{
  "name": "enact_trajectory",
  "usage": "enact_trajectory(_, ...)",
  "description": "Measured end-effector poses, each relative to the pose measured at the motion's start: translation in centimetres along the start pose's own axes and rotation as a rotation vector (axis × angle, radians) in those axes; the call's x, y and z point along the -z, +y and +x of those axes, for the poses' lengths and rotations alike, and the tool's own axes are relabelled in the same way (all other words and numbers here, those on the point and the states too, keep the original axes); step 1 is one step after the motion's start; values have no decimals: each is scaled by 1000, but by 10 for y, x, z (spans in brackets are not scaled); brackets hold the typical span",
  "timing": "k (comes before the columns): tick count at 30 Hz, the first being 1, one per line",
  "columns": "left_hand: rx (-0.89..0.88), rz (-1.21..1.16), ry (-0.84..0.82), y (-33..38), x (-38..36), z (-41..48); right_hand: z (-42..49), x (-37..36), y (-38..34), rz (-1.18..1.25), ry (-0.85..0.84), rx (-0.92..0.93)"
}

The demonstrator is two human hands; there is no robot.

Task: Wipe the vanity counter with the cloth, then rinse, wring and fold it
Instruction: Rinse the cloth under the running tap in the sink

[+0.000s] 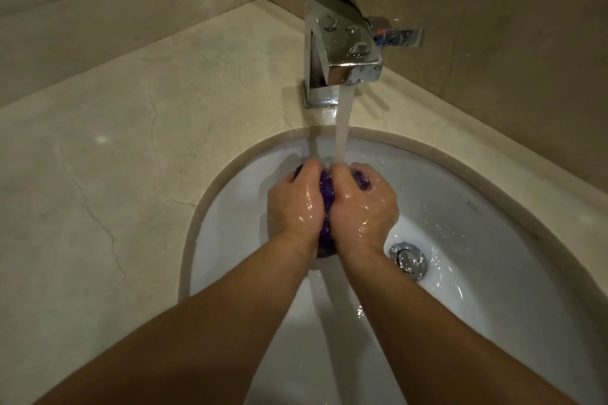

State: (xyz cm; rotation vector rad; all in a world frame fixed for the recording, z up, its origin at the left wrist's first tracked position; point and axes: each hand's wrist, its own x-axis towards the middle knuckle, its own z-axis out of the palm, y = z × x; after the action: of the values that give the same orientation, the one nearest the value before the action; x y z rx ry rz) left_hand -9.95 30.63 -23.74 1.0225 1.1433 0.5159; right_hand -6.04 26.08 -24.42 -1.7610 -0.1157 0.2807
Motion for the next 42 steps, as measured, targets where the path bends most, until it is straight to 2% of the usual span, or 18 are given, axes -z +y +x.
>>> enact_trajectory(5, 55, 19, 16, 5, 0, 4, 5, -1, -3, -3, -34, -90)
enact_trajectory(8, 78, 16, -61, 5, 2, 3, 13, 4, -8, 40, -30, -144)
enact_trajectory(11, 256, -232, -235, 7, 13, 6, 19, 12, -17, 341, -13, -303)
enact_trajectory(13, 380, -273, -309, 7, 17, 4, 19, 14, -19, 488, -67, -384)
enact_trajectory(16, 478, -444, -409, 11, 15, -7, 14, 10, -12, 388, -153, -353)
enact_trajectory(19, 407, -493, -387, 12, 15, -8, 10, 16, -11, 79, -58, -110)
enact_trajectory(21, 336, -405, -348, 11, 16, -6, 4, 21, -16, 44, -36, 10)
enact_trajectory(24, 186, -169, -274, 8, 13, -5, -3, 18, -15, 30, -238, 65)
enact_trajectory(25, 126, -111, -265, 9, 12, -5, -7, 16, -13, 12, -289, 66)
enact_trajectory(27, 53, -55, -271, 13, 10, -9, -9, 12, -8, -19, -281, 61)
enact_trajectory(32, -43, 53, -194, 12, 2, -6, -10, 4, -8, -25, -82, 80)
enact_trajectory(37, -22, 38, -66, 6, -1, 2, 1, -2, -2, -30, -12, 3)
enact_trajectory(42, -55, 7, -3, 3, -5, 10, 10, -7, -2, -20, -12, -83)
